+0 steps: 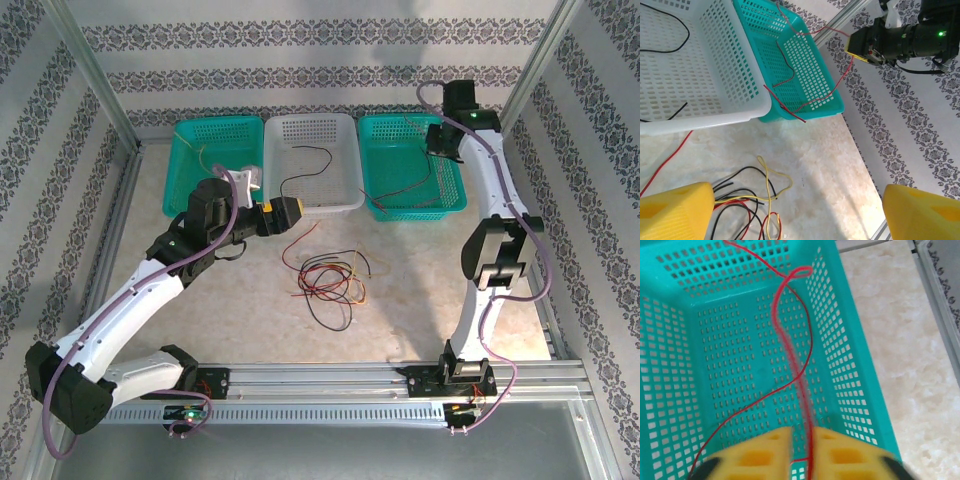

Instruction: Untangle the cables

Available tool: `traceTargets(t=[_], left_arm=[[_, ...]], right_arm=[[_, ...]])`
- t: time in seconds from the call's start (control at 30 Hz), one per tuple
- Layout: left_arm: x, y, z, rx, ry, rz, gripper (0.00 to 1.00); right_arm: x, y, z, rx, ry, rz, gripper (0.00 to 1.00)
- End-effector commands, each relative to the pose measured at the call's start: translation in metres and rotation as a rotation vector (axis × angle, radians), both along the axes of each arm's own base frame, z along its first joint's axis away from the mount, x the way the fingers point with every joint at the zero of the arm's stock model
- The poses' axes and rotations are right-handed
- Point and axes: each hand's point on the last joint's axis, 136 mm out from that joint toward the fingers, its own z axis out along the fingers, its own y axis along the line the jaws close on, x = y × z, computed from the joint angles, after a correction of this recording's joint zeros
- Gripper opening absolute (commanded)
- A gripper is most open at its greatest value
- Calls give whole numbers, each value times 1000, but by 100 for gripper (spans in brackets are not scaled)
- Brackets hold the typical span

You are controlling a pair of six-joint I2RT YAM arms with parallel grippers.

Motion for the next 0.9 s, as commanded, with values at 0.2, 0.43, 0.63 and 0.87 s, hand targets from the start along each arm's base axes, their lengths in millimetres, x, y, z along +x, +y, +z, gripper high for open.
traceTargets(t=[0.2, 0.43, 0.63, 0.87], left_arm=[[5, 8, -11, 28, 5, 37, 99], [7, 6, -25, 46, 14, 25, 100], [6, -6, -69, 71, 137, -32, 76], [3, -11, -100, 70, 228, -48, 52]], right_arm=[[-23, 4, 42, -56, -88, -6, 57], [-82, 65, 87, -35, -176, 174, 57], [-174, 144, 35, 110, -142, 329, 55], [-253, 204, -88, 351, 30, 297, 53]])
